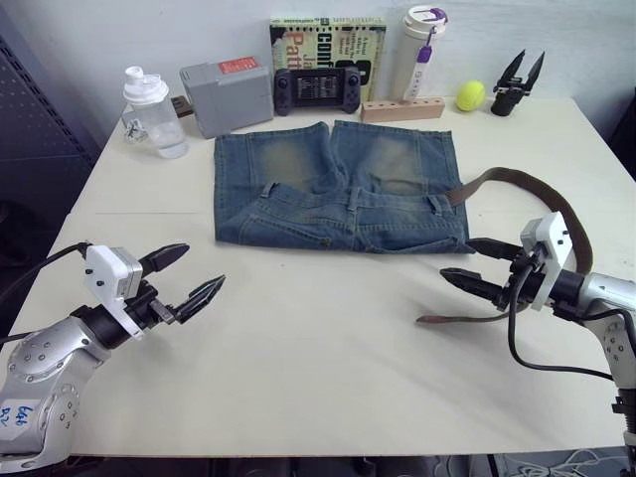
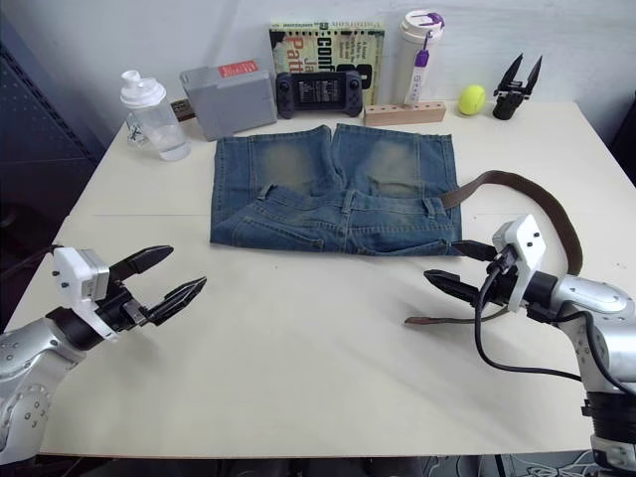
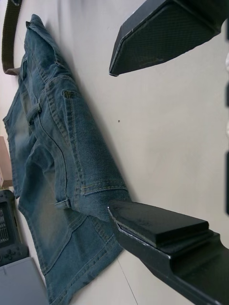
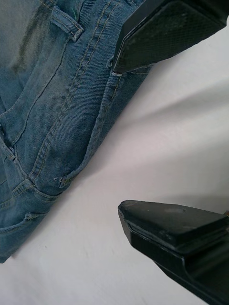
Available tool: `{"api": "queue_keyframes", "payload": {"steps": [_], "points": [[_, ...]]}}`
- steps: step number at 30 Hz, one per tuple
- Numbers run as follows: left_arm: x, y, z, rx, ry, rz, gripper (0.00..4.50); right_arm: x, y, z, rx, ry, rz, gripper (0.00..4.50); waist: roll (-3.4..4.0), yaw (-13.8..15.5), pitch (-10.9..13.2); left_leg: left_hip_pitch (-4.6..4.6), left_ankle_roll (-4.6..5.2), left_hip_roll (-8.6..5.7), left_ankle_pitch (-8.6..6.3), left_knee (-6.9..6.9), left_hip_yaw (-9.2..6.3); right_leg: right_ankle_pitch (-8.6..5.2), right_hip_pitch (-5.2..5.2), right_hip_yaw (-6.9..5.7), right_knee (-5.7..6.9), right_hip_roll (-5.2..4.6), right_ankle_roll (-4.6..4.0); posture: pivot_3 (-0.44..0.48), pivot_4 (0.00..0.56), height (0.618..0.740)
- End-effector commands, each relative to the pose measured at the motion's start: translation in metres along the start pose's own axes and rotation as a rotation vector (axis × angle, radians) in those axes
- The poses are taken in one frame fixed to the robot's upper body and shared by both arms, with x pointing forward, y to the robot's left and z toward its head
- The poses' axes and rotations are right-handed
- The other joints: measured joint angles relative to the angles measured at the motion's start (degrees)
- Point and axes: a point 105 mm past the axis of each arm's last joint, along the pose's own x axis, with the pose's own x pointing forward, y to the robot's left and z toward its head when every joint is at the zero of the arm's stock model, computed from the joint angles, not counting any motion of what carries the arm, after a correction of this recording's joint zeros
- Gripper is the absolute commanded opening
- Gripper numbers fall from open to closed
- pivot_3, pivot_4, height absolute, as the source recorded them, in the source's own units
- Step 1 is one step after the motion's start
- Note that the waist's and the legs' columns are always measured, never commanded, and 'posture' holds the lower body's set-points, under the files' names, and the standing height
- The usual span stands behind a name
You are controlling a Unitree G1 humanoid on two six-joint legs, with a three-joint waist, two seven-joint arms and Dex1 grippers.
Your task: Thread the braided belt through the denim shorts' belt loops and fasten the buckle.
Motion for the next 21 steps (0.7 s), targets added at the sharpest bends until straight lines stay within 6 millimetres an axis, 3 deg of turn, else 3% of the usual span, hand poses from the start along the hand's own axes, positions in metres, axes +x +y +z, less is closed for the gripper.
{"api": "queue_keyframes", "payload": {"steps": [1, 13, 17, 21], "points": [[-0.002, -0.005, 0.012, 0.020, -0.034, -0.011, 4.50, -0.002, 0.003, 0.008, -0.017, -0.030, 0.012, 4.46, 0.00, -0.01, 0.00, 0.00, 0.00, 0.00, 0.00, 0.00, 0.00, 0.00, 0.00, 0.00, 0.00, 0.00, 0.00, 0.000, 0.150, 0.726], [0.008, -0.030, 0.014, -0.037, -0.034, -0.164, 4.50, -0.017, 0.008, 0.014, -0.018, 0.018, 0.117, 4.46, 0.00, 0.03, 0.00, -0.01, 0.00, -0.01, 0.00, 0.00, -0.02, 0.00, 0.00, 0.01, -0.02, -0.01, 0.00, 0.000, 0.150, 0.726], [0.019, -0.042, 0.017, -0.035, -0.030, -0.263, 4.50, -0.030, 0.018, 0.023, -0.045, 0.141, 0.320, 4.46, 0.04, 0.06, 0.02, 0.00, 0.00, -0.02, 0.00, 0.02, -0.01, 0.00, 0.01, 0.01, 0.00, -0.01, 0.00, 0.000, 0.150, 0.726], [0.022, -0.060, 0.019, -0.042, -0.035, -0.353, 4.50, -0.040, 0.027, -0.001, -0.097, 0.388, 0.452, 4.46, -0.09, -0.12, 0.00, 0.00, -0.01, 0.05, -0.01, -0.07, -0.05, 0.00, 0.01, -0.04, -0.07, 0.04, 0.00, 0.000, 0.150, 0.726]]}}
